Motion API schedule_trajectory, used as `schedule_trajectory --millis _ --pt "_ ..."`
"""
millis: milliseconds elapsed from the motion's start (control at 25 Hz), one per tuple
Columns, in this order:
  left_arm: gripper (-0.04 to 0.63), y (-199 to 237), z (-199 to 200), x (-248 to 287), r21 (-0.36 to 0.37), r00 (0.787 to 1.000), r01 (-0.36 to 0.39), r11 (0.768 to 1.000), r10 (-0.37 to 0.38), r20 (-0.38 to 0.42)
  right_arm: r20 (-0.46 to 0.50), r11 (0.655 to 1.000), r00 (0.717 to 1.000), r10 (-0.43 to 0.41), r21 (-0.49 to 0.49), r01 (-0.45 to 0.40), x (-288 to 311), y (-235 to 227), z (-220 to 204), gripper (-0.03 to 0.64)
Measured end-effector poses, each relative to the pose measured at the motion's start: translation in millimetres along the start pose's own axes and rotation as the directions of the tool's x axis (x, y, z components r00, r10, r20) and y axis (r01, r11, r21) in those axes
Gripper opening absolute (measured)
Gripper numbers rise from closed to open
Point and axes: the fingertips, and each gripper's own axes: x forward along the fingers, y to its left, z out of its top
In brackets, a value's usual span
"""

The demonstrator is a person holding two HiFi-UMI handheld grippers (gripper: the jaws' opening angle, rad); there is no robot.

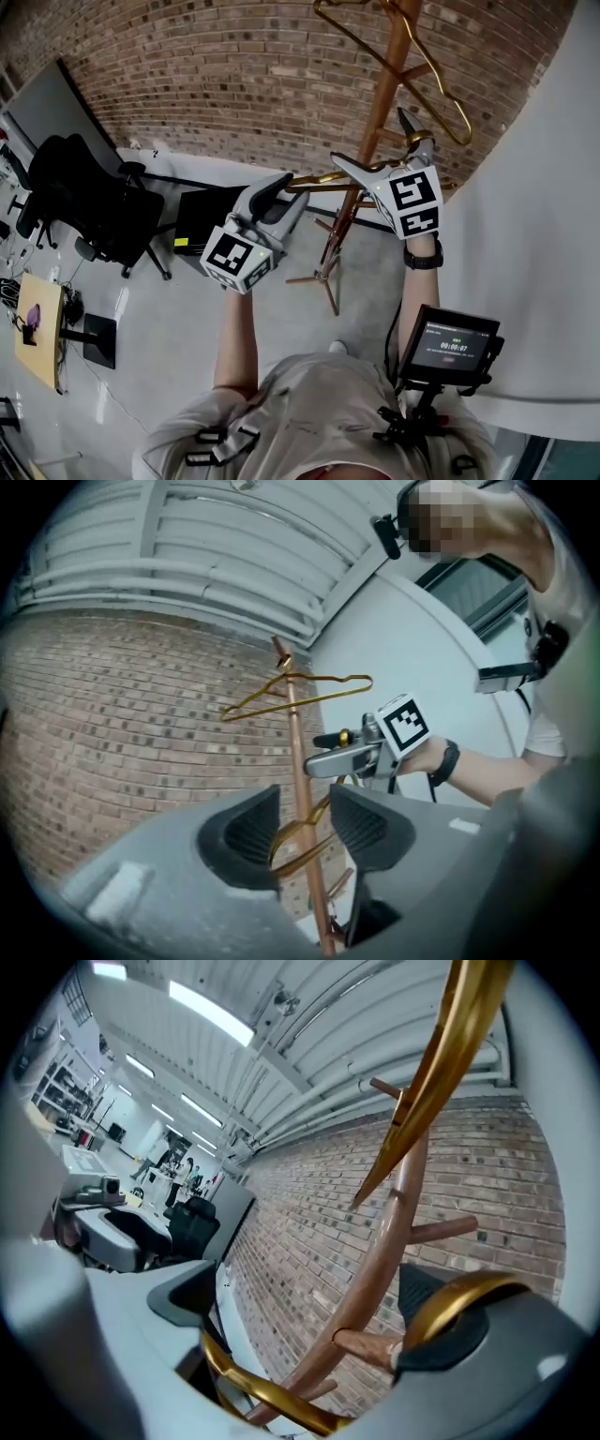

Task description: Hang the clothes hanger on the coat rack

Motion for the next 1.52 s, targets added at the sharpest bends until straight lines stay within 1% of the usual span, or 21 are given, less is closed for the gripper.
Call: schedule_trajectory --millis 40,120,200,280,320,400,440,480,520,560,680,760,920,1080,1160,1280,1440,1520 --pt "0.194 -5 4 4 0.031 0.999 0.037 0.999 -0.037 -0.016 0.011 1.0 1.0 0.005 0.01 -0.005 0 -1 1 0.591" --pt "0.255 -11 1 12 0.126 0.994 0.076 0.989 -0.064 -0.091 0.015 1.0 1.0 0.016 0.014 -0.016 0 -1 1 0.591" --pt "0.301 -16 -11 21 0.219 0.982 0.114 0.969 -0.077 -0.172 0.015 1.0 1.0 0.025 0.011 -0.025 1 0 0 0.591" --pt "0.307 -24 -25 30 0.282 0.964 0.171 0.944 -0.101 -0.245 0.023 0.999 0.999 0.033 0.015 -0.033 1 1 0 0.59" --pt "0.305 -29 -32 34 0.299 0.952 0.207 0.932 -0.121 -0.282 0.028 0.999 0.999 0.037 0.019 -0.038 1 1 0 0.59" --pt "0.302 -38 -42 42 0.294 0.926 0.269 0.917 -0.163 -0.34 0.036 0.999 0.998 0.044 0.025 -0.045 1 0 0 0.59" --pt "0.29 -40 -43 45 0.286 0.92 0.28 0.916 -0.172 -0.351 0.036 0.999 0.998 0.046 0.027 -0.047 1 0 0 0.59" --pt "0.229 -40 -41 47 0.282 0.921 0.277 0.919 -0.171 -0.35 0.036 0.998 0.998 0.048 0.028 -0.049 1 -1 0 0.59" --pt "0.099 -39 -39 48 0.283 0.924 0.267 0.921 -0.161 -0.346 0.037 0.998 0.998 0.048 0.028 -0.049 1 -1 0 0.59" --pt "0.081 -38 -39 49 0.29 0.926 0.26 0.921 -0.153 -0.346 0.038 0.998 0.998 0.049 0.03 -0.05 1 -1 0 0.589" --pt "0.072 -40 -42 52 0.308 0.92 0.27 0.912 -0.15 -0.362 0.04 0.998 0.998 0.046 0.032 -0.048 1 -3 -1 0.589" --pt "0.067 -42 -42 54 0.293 0.921 0.278 0.915 -0.167 -0.351 0.036 0.999 0.999 0.039 0.025 -0.04 0 -5 -3 0.589" --pt "0.063 -46 -33 55 0.276 0.936 0.272 0.922 -0.187 -0.299 0.033 1.0 0.999 0.02 0.014 -0.021 -3 -10 -5 0.589" --pt "0.061 -41 -30 55 0.269 0.947 0.243 0.932 -0.168 -0.273 0.04 1.0 0.999 0.008 0.014 -0.009 -7 -14 -9 0.589" --pt "0.061 -40 -30 53 0.267 0.95 0.241 0.933 -0.17 -0.263 0.039 1.0 0.999 0.004 0.012 -0.005 -11 -14 -13 0.589" --pt "0.063 -49 -23 48 0.268 0.948 0.265 0.926 -0.201 -0.246 0.047 1.0 0.999 0.004 0.015 -0.004 -21 -13 -13 0.589" --pt "0.061 -75 -8 38 0.282 0.935 0.323 0.903 -0.259 -0.242 0.054 1.0 0.999 0.001 0.019 -0.002 -43 -11 -7 0.589" --pt "0.061 -78 -4 34 0.276 0.937 0.323 0.905 -0.264 -0.231 0.053 1.0 0.999 -0.002 0.024 0.001 -49 -10 -9 0.589"
